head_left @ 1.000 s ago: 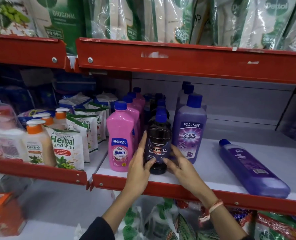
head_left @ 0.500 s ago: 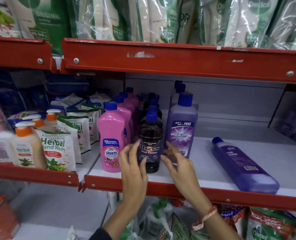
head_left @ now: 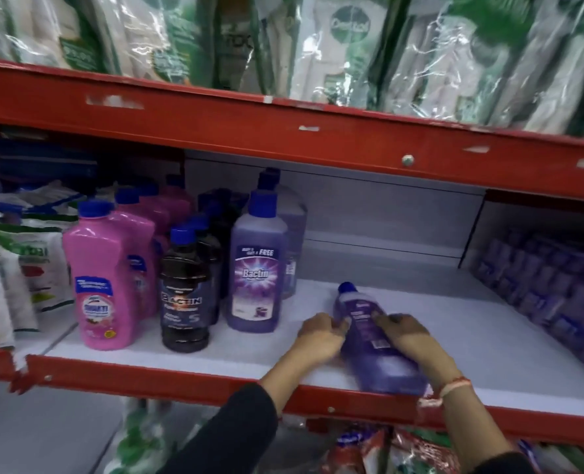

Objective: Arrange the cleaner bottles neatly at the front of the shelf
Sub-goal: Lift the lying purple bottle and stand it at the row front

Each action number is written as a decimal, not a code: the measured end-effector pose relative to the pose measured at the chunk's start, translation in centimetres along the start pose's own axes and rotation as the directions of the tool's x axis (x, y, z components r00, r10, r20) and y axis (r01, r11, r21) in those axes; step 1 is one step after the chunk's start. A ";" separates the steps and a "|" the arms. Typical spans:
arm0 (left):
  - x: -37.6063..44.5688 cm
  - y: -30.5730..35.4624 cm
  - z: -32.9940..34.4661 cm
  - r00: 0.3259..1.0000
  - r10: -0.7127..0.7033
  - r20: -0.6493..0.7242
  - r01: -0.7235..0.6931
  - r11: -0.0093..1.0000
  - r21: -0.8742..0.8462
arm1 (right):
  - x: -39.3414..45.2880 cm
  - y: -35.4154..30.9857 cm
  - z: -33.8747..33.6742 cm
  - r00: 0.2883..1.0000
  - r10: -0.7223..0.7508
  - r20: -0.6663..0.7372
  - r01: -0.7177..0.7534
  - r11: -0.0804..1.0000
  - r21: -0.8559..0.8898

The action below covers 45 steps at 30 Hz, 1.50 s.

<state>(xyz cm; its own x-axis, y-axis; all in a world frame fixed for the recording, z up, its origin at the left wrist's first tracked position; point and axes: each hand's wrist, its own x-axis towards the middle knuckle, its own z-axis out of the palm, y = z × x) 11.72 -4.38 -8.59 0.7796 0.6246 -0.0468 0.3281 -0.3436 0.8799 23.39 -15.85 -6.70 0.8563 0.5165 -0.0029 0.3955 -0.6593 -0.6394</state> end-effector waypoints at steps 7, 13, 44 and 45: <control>-0.6 0.7 2.0 0.993 0.001 -0.117 -0.042 0.936 -0.349 | -1.8 0.1 0.7 0.993 -0.031 -0.113 0.090 0.819 0.566; -5.1 0.0 -2.7 0.899 0.288 -0.329 -0.422 0.768 -0.481 | -6.4 -3.6 2.2 0.935 -0.242 -0.261 0.353 0.532 0.770; -7.3 -7.7 -11.1 0.870 0.378 -0.316 -0.476 0.810 -0.342 | -8.1 -7.4 8.0 0.737 -0.654 0.174 0.347 0.586 0.733; -7.5 -7.7 -10.9 0.852 0.380 -0.361 -0.488 0.825 -0.285 | -8.1 -7.3 8.3 0.760 -0.639 0.119 0.386 0.590 0.709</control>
<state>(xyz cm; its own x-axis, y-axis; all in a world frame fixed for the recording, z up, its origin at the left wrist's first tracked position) -2.44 1.24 -9.82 0.5964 0.6545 0.4647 -0.2624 -0.3881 0.8835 10.77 -10.70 -8.34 0.3584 0.8787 0.3154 0.3286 0.1975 -0.9236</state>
